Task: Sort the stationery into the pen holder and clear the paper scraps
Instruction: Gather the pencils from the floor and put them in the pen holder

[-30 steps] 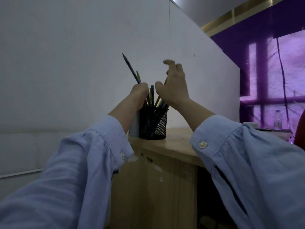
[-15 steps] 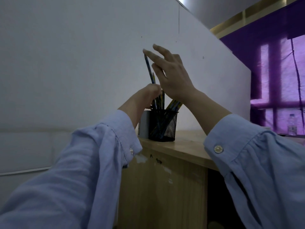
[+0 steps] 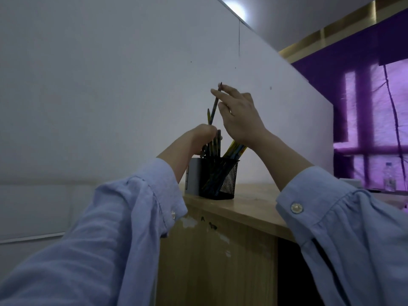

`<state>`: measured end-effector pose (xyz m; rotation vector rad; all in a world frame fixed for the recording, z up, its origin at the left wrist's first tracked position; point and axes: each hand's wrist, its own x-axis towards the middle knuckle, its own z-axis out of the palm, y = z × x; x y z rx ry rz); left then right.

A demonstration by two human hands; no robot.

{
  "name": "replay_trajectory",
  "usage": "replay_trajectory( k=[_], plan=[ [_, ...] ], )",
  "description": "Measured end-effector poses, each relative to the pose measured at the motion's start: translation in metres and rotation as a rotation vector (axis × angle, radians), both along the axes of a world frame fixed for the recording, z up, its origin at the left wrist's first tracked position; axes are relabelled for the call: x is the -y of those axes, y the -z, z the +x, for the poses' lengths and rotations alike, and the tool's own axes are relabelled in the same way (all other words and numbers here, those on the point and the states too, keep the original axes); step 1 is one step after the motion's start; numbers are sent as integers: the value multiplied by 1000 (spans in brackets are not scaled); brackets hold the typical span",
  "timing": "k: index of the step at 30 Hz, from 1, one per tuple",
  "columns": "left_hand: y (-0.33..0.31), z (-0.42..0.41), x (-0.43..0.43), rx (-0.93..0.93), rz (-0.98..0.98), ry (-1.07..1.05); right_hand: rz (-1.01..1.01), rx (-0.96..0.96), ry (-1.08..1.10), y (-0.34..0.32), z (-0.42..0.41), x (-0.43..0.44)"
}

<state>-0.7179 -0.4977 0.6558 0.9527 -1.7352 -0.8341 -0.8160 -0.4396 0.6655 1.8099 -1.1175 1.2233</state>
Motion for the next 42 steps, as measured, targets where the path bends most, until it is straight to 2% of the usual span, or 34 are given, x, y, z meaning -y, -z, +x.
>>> replay_trajectory(
  k=[5, 11, 14, 18, 22, 27, 35, 42],
  plan=[
    [7, 3, 9, -36, -62, 39, 64, 37, 78, 2, -4, 3],
    [12, 2, 13, -104, -214, 194, -58, 97, 11, 1, -3, 1],
    [16, 2, 17, -71, -299, 193, -151, 235, -89, -3, -7, -3],
    [20, 2, 27, -136, -326, 177, -207, 401, -122, -2, -15, -6],
    [29, 2, 32, -195, -333, 155, -116, 431, -130, 4, -20, -1],
    [44, 7, 37, -243, -365, 227, 17, 545, -148, 4, -22, 4],
    [51, 5, 46, -269, -451, 99, 351, 691, 22, 4, -25, 11],
    [52, -5, 42, -303, -534, -124, 630, 641, -85, 8, -20, 16]
  ],
)
